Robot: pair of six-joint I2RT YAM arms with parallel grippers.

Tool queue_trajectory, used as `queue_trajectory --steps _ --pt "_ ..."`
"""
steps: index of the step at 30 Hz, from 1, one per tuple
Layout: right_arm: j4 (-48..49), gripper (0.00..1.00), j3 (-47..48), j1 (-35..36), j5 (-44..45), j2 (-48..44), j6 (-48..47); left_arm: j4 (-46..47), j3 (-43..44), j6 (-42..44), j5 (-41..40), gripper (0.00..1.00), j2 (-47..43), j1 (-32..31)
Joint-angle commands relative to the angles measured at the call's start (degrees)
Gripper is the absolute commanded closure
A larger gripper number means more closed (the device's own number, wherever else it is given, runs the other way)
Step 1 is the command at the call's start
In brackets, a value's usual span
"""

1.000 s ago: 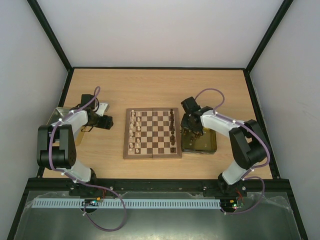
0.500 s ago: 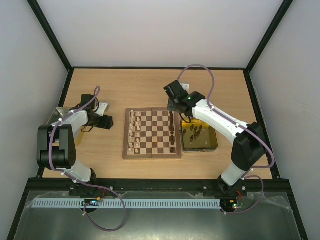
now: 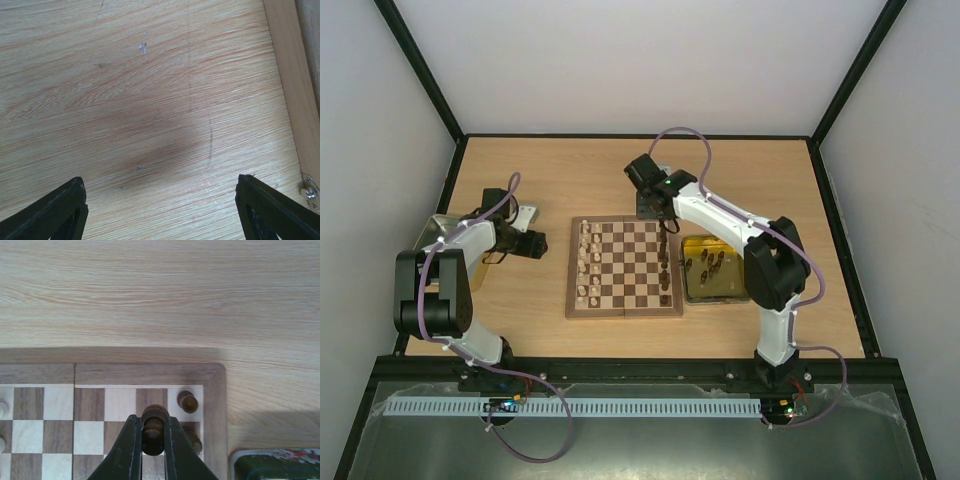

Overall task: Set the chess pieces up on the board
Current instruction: Place the chess piece on the chessboard.

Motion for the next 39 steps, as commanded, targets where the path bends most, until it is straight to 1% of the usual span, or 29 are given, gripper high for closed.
queue_trajectory --steps 1,10,18,34,36,39 --pt "-3.2 0.98 4.4 0.4 -1.2 2.6 -1.4 -0.6 -0.2 0.5 0.8 0.19 0.3 0.3" --pt "-3.0 0.98 4.5 0.3 -1.8 6.2 -1.6 -0.4 -0.1 0.7 1.4 0.19 0.6 0.3" --pt "-3.4 0.98 6.4 0.4 -1.9 9.8 -1.3 -0.4 -0.2 0.7 1.6 0.19 0.4 0.3" --pt "-3.1 0.98 5.2 0.4 -2.4 11.4 -1.2 -0.4 0.0 0.8 1.6 0.19 0.7 0.3" --pt "-3.0 0.97 5.2 0.4 -2.5 11.4 -1.2 -0.4 0.0 0.8 1.6 0.19 0.6 0.3" --pt "-3.0 0.94 5.2 0.3 -2.7 11.8 -1.2 -0.5 0.0 0.8 1.5 0.19 0.5 0.3"
